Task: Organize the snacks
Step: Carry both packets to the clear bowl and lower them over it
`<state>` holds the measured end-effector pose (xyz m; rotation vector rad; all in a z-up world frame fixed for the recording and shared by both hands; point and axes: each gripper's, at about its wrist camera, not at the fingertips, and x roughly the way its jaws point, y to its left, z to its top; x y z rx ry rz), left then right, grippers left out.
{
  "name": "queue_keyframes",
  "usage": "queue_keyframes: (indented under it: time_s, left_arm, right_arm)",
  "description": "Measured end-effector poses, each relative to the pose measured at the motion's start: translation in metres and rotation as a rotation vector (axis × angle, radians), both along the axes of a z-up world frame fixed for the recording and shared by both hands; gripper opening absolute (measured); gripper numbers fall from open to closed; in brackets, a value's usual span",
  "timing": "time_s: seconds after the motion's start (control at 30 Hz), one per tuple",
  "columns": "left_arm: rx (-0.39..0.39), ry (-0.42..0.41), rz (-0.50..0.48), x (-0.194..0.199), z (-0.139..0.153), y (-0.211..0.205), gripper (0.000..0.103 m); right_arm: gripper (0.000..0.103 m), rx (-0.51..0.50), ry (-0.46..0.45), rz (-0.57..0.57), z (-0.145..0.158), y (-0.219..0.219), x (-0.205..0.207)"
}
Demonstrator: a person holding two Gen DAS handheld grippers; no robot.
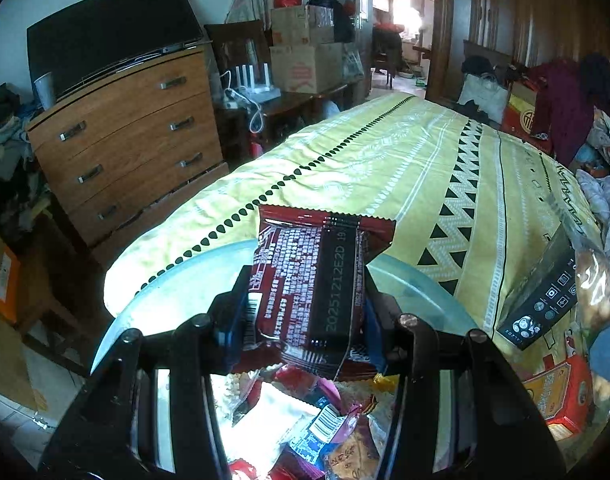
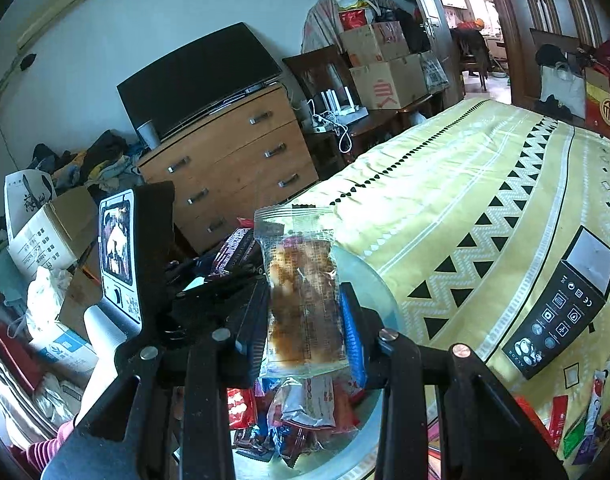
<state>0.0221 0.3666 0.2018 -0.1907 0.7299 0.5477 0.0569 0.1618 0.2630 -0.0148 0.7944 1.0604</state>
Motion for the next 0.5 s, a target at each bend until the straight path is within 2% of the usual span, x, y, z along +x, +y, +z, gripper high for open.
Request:
queue_keyframes:
  time_s: [0.5]
  left_arm:
    - [0.002,0.004,0.001,0.0030,-0.0054,0.0027,0.049]
  right_arm:
    - [0.038,-0.002,0.009,-0.001,0.0015,0.0020,0.0044]
